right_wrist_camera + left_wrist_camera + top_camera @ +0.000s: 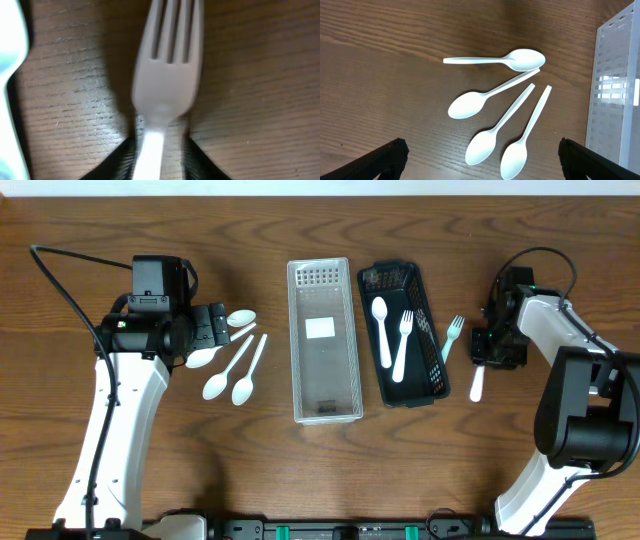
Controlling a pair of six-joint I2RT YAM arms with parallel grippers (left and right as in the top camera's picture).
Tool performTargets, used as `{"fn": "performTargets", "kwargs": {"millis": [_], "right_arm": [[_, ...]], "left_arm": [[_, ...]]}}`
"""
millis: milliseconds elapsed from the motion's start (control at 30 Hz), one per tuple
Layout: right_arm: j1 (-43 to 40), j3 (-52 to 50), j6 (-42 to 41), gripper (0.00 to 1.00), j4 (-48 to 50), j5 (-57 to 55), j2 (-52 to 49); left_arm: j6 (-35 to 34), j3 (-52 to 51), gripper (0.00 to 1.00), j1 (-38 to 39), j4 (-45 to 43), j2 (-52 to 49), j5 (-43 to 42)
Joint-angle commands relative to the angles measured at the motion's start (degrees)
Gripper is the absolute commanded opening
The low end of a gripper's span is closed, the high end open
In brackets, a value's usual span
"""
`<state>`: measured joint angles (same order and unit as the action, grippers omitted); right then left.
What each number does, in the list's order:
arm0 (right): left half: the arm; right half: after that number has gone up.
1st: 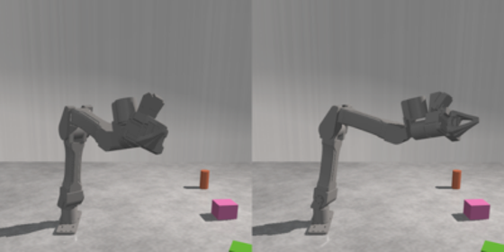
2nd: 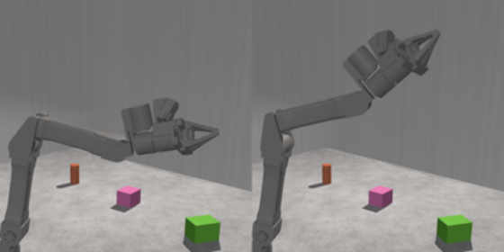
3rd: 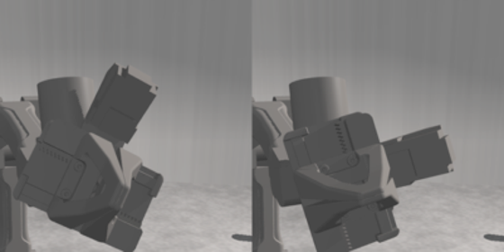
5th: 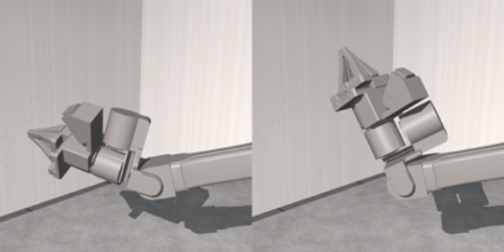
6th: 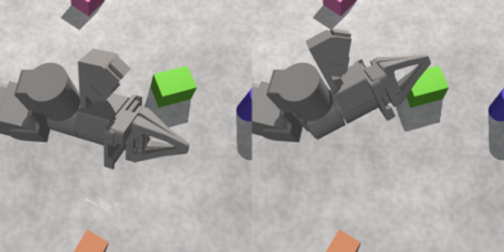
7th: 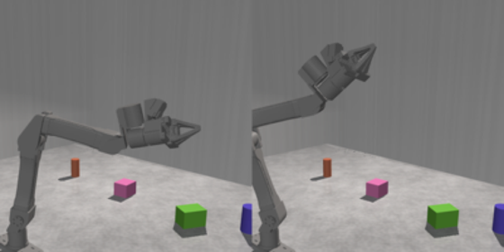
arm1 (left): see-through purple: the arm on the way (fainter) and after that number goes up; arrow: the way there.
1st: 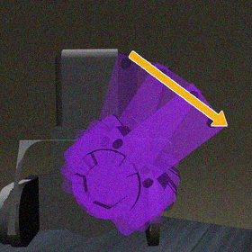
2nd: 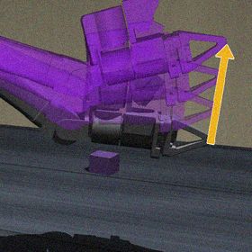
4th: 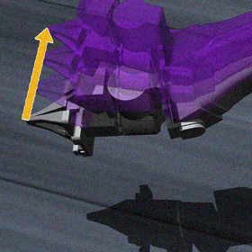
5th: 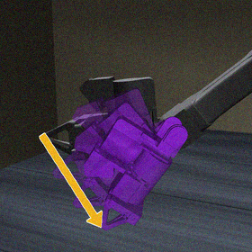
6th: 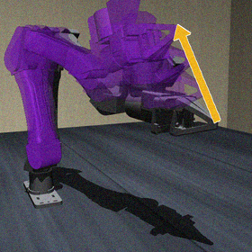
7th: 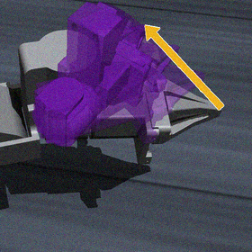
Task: Pack container
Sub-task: 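Grasp the next white fork with the right gripper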
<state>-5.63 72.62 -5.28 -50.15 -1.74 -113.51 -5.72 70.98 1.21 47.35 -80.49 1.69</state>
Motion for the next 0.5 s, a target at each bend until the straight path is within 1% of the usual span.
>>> {"fn": "performTargets", "kwargs": {"millis": [0,100,200,300,467], "right_arm": [[0.3,-0.9,0.0,0.19,-0.5,-1.5,-1.6],[0.4,0.1,-0.1,0.15,-1.8,-2.2,-0.1],[0.4,2.1,-0.4,0.14,-3.5,-2.8,3.4],[0.9,4.4,-0.3,0.13,-4.6,-1.7,8.8],[5.0,6.9,-0.2,0.05,-4.7,4.1,19.1]], "left_arm": [[0.8,1.1,0.98,-0.3,0.0,-0.3,0.4],[0.8,1.1,0.98,-0.3,0.0,-0.3,0.4],[0.8,1.1,0.98,-0.3,0.0,-0.3,0.4],[0.8,1.1,0.98,-0.3,0.0,-0.3,0.4],[0.8,1.1,0.98,-0.3,0.0,-0.3,0.4]]}}
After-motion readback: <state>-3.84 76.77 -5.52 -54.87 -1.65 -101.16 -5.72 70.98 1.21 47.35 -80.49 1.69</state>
